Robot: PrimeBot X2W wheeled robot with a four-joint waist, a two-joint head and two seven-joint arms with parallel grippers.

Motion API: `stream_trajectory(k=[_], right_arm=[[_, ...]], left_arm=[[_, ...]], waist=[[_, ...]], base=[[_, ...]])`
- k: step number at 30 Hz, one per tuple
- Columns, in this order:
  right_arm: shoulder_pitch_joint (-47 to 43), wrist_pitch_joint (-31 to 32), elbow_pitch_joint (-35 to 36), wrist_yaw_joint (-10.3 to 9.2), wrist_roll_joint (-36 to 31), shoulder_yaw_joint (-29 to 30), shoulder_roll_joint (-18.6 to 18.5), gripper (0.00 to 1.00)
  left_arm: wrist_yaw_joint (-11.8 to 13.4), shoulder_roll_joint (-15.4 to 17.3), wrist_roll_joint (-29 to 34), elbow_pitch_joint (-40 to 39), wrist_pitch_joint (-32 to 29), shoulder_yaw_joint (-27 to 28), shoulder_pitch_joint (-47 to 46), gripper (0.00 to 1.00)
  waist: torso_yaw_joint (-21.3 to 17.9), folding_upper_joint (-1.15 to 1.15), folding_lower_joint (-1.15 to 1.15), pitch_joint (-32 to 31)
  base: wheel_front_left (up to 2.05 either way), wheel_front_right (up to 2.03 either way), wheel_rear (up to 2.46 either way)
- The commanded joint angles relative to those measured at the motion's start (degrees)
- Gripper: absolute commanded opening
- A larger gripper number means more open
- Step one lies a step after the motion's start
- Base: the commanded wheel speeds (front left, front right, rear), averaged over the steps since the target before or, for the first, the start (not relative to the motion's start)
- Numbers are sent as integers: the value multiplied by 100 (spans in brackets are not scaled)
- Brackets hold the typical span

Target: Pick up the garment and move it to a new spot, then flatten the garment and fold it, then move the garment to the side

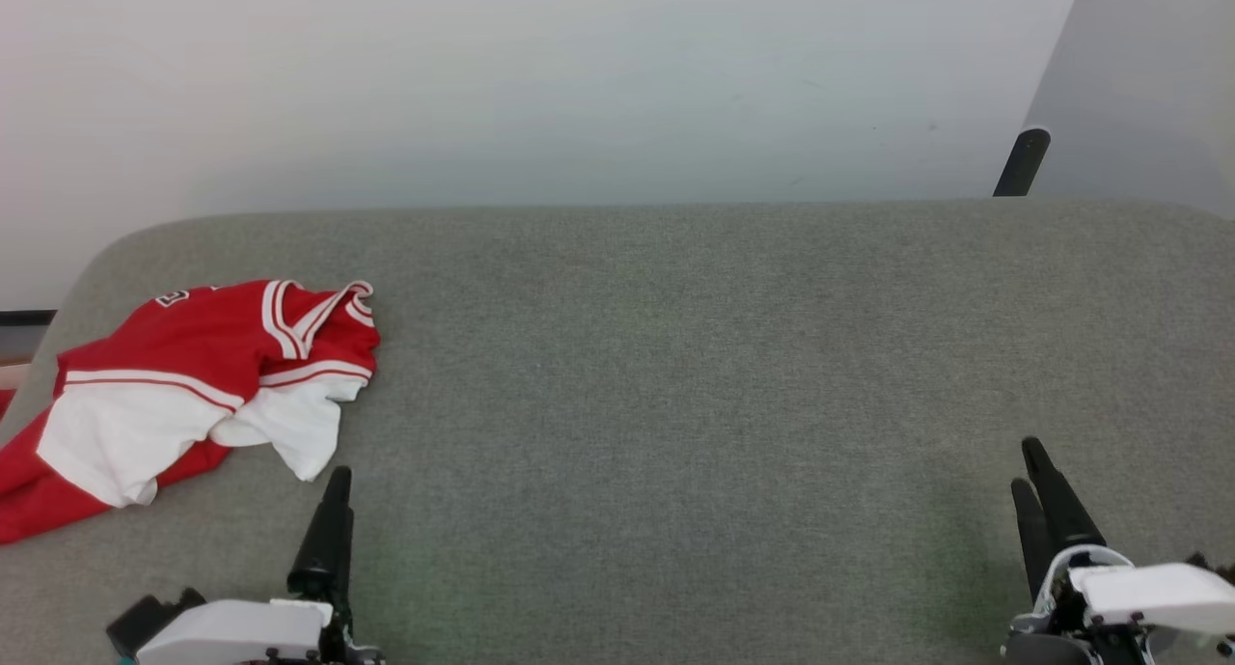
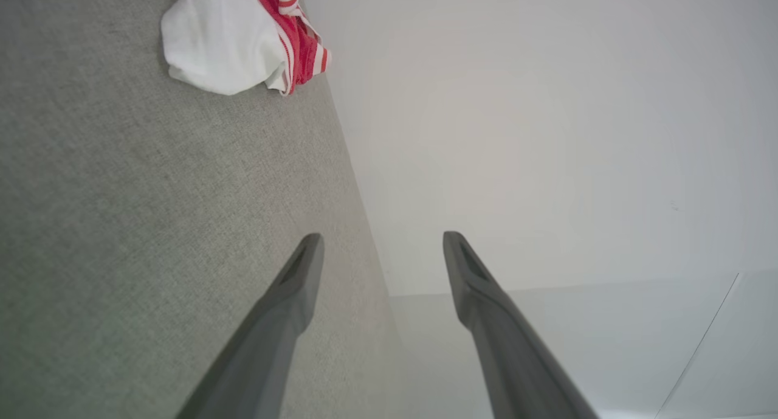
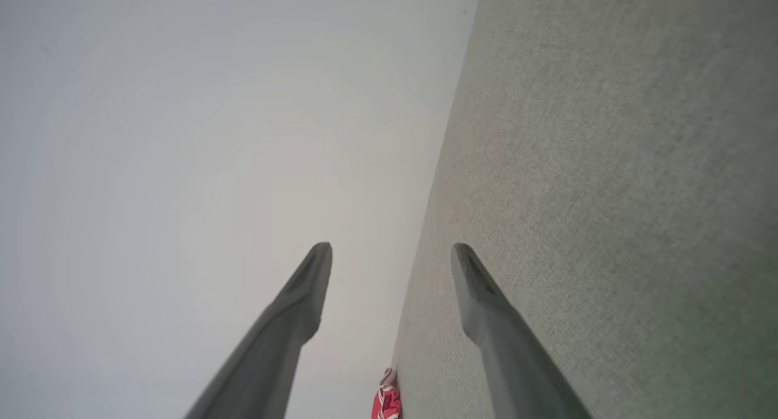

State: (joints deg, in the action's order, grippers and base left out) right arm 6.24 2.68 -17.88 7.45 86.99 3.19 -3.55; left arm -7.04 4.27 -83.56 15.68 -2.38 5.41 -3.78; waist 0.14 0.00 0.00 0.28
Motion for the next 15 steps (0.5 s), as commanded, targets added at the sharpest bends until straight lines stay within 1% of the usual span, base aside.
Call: stream_trajectory(k=[1,8,15], right_arm=[[239,-60,78,1,-197,-72,-90,100],[367,-255,-28,1,-1094,-328,-256,100],[455,-421,-136,2,-1975,-428,-284,100]], left_arm=[[21,75,200,-108,62,-20,-169,100],[135,197,1137,-163,236,-118,-164,100],[223,260,1999,-200,396,-190,-156,100]], waist=[[1,0,0,2],[7,0,0,10],[10,0,0,19]], base=[[0,0,0],[0,0,0],[0,0,0]])
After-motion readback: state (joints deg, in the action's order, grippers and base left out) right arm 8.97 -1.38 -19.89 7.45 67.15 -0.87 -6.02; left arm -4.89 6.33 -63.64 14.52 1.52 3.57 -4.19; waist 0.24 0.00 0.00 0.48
